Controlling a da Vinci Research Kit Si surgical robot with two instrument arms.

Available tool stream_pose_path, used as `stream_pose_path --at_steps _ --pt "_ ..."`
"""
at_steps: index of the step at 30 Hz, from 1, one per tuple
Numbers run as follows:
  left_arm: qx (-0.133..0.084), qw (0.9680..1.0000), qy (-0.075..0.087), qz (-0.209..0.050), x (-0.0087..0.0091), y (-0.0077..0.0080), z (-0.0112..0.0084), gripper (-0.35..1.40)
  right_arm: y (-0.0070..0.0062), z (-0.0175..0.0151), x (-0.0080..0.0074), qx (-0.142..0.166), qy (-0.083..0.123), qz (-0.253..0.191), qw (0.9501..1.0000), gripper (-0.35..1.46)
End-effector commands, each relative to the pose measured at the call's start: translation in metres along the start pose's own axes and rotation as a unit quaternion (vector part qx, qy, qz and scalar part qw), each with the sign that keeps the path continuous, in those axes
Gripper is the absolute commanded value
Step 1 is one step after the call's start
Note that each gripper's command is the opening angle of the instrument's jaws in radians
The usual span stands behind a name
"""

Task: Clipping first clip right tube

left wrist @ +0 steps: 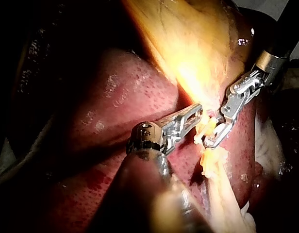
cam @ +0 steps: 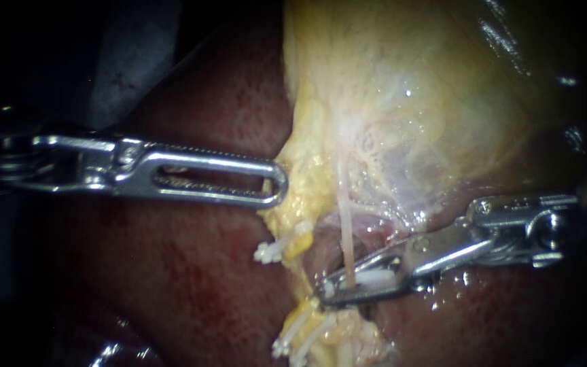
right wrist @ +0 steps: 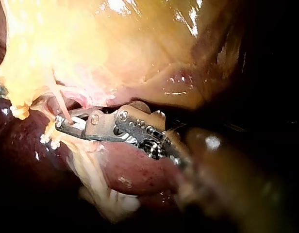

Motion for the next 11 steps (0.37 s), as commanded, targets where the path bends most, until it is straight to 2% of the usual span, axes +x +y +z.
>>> stream_pose_path --at_steps 1,11 --pt "0.0 1.0 0.0 0.0 0.0 0.0 0.0 -0.35 0.0 0.0001 -0.0001 0.0 0.0 0.0 1.0 -0.35" --pt "0.0 1.0 0.0 0.0 -0.0001 0.0 0.0001 -0.35 0.0 0.0 -0.0002 0.001 0.0 0.002 1.0 -0.35"
